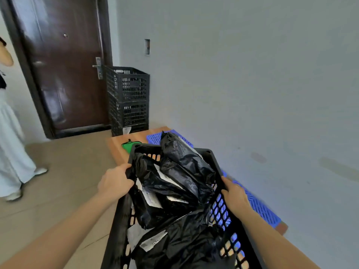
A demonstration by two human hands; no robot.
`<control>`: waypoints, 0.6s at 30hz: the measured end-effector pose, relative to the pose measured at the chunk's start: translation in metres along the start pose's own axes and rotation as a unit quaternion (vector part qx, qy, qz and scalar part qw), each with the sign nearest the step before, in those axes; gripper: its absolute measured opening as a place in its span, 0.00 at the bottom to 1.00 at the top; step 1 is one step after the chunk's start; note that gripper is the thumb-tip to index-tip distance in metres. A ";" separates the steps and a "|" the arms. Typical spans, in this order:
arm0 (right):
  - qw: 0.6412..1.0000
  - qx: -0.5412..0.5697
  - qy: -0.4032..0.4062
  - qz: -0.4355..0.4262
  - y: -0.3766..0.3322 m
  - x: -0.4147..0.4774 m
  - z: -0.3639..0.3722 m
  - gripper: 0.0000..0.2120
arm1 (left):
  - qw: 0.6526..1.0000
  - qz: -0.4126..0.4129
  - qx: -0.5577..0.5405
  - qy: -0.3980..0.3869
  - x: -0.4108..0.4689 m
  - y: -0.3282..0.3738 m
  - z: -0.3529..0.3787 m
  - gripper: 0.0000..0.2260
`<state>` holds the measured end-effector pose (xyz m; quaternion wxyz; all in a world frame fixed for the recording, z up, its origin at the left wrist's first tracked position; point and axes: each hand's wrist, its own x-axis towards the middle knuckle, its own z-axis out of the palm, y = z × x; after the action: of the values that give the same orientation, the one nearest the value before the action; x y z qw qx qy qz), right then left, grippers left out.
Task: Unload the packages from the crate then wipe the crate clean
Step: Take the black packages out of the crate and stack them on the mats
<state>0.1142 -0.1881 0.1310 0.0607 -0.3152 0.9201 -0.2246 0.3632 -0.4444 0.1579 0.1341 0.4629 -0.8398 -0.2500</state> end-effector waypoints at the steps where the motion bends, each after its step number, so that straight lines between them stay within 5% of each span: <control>1: 1.000 -0.001 -0.012 -0.017 -0.008 0.014 0.008 0.25 | 1.000 -0.015 0.004 0.005 0.003 -0.008 -0.003 0.30; 11: 0.989 -0.014 -0.085 -0.117 -0.045 0.151 0.065 0.26 | 0.994 -0.102 0.014 0.030 0.045 -0.026 0.005 0.30; 18: 0.985 -0.066 -0.096 -0.130 -0.029 0.220 0.065 0.26 | 0.994 -0.107 -0.014 0.034 0.068 0.007 0.037 0.19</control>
<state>-0.0278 -0.3661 0.0921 0.0978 -0.4558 0.8738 -0.1384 0.3051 -0.4881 0.1302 0.1415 0.5564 -0.7768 -0.2589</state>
